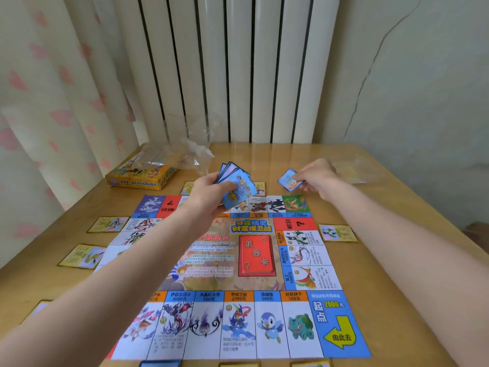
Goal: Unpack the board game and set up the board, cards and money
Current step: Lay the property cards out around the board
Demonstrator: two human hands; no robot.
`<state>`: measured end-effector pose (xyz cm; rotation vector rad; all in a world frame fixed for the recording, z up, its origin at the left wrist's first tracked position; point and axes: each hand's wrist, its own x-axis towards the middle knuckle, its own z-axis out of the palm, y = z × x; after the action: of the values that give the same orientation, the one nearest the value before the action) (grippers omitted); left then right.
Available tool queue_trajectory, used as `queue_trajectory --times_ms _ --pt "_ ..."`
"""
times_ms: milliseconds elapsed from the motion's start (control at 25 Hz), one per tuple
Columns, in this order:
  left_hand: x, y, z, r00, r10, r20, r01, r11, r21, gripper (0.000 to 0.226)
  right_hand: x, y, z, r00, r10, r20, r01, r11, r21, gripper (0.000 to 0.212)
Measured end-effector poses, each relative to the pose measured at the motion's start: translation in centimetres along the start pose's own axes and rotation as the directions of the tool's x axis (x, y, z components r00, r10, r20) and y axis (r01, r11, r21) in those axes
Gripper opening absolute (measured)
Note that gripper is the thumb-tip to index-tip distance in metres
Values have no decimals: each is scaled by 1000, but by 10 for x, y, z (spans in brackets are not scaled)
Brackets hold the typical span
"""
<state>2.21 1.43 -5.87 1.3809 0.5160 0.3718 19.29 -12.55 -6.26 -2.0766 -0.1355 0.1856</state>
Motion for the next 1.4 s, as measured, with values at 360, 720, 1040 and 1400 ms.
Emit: queue_trajectory --times_ms 360,720,1040,1400 --pt "23 -14 -9 999 -21 32 21 1000 8 20 26 21 19 992 -103 -77 79 962 -260 34" --pt "28 -18 -9 998 -29 57 29 1000 7 28 31 27 23 991 -124 -53 96 924 -370 32" --pt "6 -14 0 983 -137 125 161 964 -210 20 -25 -15 8 883 -234 407 239 970 39 23" --pt "-35 1 -14 982 -121 143 162 931 -328 14 -92 -41 -10 736 -368 568 435 900 19 17"
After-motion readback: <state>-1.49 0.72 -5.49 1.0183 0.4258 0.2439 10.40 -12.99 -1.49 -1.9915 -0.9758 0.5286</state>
